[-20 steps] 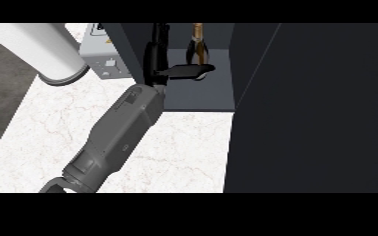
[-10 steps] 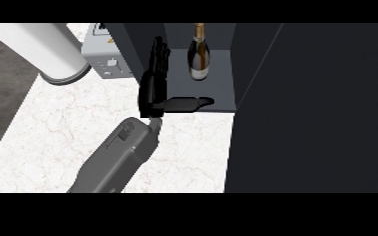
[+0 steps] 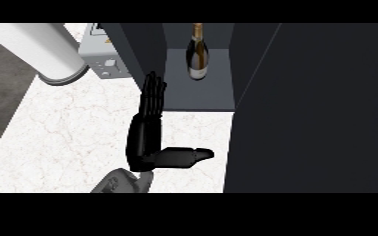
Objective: Pick up the wine, place it into the cabinet and close the cabinet
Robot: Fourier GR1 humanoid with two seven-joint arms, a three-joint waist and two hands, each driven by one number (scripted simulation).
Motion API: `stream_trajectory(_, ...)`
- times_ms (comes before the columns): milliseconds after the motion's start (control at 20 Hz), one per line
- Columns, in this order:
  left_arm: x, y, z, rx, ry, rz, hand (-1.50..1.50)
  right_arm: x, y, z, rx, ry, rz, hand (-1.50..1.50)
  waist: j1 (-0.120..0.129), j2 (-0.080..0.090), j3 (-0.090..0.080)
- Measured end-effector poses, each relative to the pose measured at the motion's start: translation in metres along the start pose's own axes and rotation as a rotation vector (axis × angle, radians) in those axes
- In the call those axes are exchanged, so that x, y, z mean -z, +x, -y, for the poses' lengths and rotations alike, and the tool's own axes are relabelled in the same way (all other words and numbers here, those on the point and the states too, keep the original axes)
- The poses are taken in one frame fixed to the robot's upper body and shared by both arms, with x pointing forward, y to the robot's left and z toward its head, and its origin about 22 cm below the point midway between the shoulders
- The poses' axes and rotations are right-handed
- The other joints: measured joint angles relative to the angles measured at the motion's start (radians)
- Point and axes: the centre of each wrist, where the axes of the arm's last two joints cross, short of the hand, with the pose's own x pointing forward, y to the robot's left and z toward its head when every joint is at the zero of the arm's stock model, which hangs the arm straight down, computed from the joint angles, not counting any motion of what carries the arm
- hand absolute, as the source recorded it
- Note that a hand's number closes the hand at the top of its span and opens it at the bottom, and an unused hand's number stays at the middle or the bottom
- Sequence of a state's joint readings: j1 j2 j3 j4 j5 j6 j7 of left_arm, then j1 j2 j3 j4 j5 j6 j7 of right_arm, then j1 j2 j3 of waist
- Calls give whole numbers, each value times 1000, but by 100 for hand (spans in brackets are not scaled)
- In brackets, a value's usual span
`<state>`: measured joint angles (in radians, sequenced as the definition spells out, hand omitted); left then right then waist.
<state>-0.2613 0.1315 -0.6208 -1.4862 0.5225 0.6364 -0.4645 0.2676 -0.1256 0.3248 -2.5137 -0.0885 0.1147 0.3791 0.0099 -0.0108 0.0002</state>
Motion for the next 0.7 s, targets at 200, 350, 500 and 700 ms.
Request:
stream_trajectory(200, -22, 13, -9, -7, 6, 10, -150, 0, 0, -2, -31, 80, -46, 150, -5, 2, 0)
stream_trajectory(350, -35, 22, -18, 3, 14, 16, -150, -1, -1, -6, -66, 196, -80, 150, -5, 2, 0)
stream_trajectory(500, -50, 30, -32, 15, 23, 17, -150, -3, -2, -14, -56, 302, -113, 150, -1, 2, 0)
stream_trajectory(700, -68, 43, -52, 28, 31, 17, -150, -5, -3, -26, -21, 395, -141, 150, -1, 1, -1)
